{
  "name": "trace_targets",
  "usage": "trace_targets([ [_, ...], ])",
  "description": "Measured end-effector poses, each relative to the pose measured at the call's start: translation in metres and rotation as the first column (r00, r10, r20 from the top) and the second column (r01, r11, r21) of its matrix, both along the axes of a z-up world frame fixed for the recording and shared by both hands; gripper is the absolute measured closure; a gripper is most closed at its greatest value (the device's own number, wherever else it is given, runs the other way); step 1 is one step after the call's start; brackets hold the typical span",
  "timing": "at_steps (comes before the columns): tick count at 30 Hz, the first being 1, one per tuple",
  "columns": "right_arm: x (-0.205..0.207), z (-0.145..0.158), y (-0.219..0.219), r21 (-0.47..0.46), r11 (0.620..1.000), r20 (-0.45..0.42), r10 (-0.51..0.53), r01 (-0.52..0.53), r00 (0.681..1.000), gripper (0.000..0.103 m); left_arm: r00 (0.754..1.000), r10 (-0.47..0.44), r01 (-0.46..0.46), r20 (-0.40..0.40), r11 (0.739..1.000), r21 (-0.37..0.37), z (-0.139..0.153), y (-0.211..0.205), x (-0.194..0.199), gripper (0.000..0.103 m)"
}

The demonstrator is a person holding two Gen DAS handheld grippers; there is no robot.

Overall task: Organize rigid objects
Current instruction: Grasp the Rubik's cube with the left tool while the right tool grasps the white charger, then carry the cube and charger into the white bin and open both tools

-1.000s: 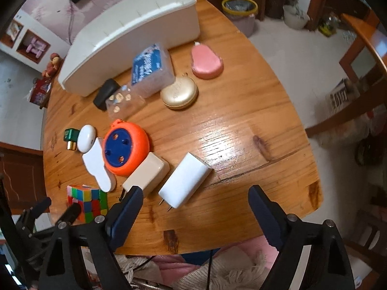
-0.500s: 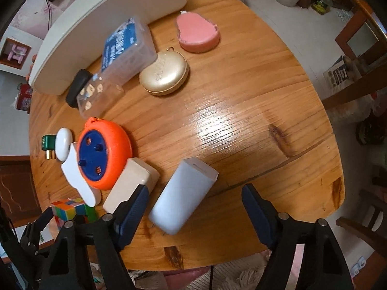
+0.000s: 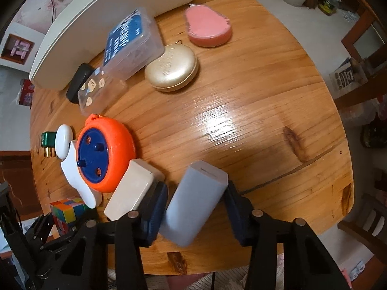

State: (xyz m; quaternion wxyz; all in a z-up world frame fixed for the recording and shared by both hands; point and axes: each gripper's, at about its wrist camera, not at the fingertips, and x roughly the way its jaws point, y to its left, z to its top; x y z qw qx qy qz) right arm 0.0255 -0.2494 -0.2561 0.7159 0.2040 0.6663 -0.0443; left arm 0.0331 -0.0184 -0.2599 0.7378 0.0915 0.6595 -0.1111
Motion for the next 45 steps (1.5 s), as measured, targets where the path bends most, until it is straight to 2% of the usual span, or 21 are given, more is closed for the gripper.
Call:
trace_targets([
  [3,-0.001,0.001,0.006,-0.005,1.000,0.012,0.011,-0.011,1.000,0.068,1.000,-0.007,0.007,0.009,1.000,0.002,-0.002,0.003,-0.005,0.044],
  [6,-0.003,0.002,0.009,-0.007,1.000,0.025,0.013,-0.013,1.000,0.075,1.000,-0.002,0.002,0.008,0.999,-0.035,-0.001,0.009,-0.011,0.044],
  [9,-0.005,0.001,0.008,0.012,1.000,0.029,0.000,0.000,1.000,0.075,1.000,0.013,-0.011,0.021,0.997,-0.078,0.001,0.011,-0.013,0.044],
  [13,-0.015,0.007,0.007,0.028,1.000,0.048,-0.011,0.009,0.999,0.075,0.998,0.012,-0.008,0.069,0.998,-0.067,0.014,0.018,-0.021,0.044],
  [19,-0.016,0.033,-0.002,0.031,1.000,0.109,-0.005,0.001,0.994,0.075,0.993,0.007,0.001,0.116,0.998,-0.069,0.038,0.023,-0.030,0.044],
  [25,-0.007,0.066,0.000,0.011,1.000,0.183,0.021,-0.023,0.983,0.075,0.987,0.004,0.011,0.162,0.996,-0.093,0.069,0.026,-0.018,0.044],
  [30,0.009,0.105,-0.001,-0.018,0.999,0.266,0.048,-0.044,0.963,0.075,0.972,-0.001,0.026,0.236,0.994,-0.103,0.110,0.004,0.022,0.044],
  [39,0.060,0.187,-0.008,-0.117,0.990,0.421,0.118,-0.075,0.899,0.075,0.932,0.011,0.041,0.362,0.990,-0.133,0.181,-0.015,0.092,0.044],
  [45,0.108,0.226,-0.017,-0.171,0.984,0.483,0.126,-0.048,0.866,0.075,0.919,0.066,-0.003,0.388,0.987,-0.161,0.202,-0.020,0.150,0.044],
])
